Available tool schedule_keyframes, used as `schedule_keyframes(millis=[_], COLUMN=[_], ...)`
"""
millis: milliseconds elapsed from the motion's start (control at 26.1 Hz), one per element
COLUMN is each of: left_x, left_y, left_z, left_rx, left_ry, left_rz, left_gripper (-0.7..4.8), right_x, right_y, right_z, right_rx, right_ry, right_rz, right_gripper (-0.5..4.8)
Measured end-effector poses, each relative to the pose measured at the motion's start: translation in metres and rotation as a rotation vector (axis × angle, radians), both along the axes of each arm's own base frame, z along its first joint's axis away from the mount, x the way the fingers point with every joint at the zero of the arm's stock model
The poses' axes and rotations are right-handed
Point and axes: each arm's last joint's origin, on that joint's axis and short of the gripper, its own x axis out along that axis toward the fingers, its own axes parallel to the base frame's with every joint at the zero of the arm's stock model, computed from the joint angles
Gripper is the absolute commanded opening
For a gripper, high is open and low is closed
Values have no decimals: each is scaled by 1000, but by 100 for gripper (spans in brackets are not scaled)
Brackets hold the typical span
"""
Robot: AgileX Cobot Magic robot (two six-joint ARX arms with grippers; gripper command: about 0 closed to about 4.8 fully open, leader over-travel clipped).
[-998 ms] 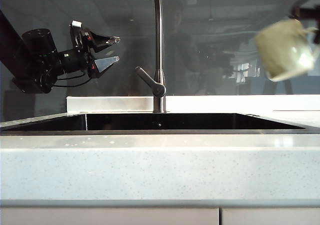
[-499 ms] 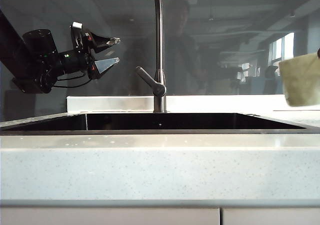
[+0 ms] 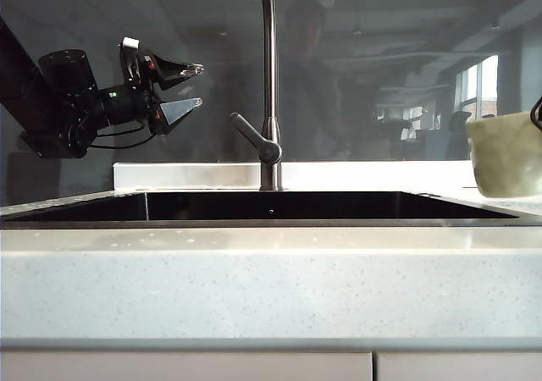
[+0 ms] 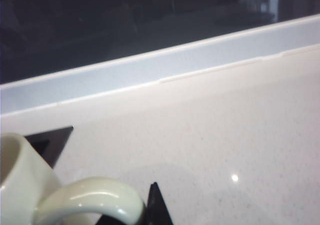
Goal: Pick up the mug next to the sink, go to the faucet to get some water, pour the water into the sink, and finally put the mug back to its place.
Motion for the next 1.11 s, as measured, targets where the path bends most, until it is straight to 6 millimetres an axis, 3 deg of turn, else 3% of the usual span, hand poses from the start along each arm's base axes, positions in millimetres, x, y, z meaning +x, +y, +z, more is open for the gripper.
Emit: schedule_keyframes(millis=[1113], left_x=[0], left_y=[0], left_z=[0], left_rx=[0], left_ry=[0], left_rz=[0], left_gripper=[479], right_x=[5], right_y=[10], right_z=[-10], right_rx=[31], right_ry=[4], right_rz=[6], right_gripper=[-5])
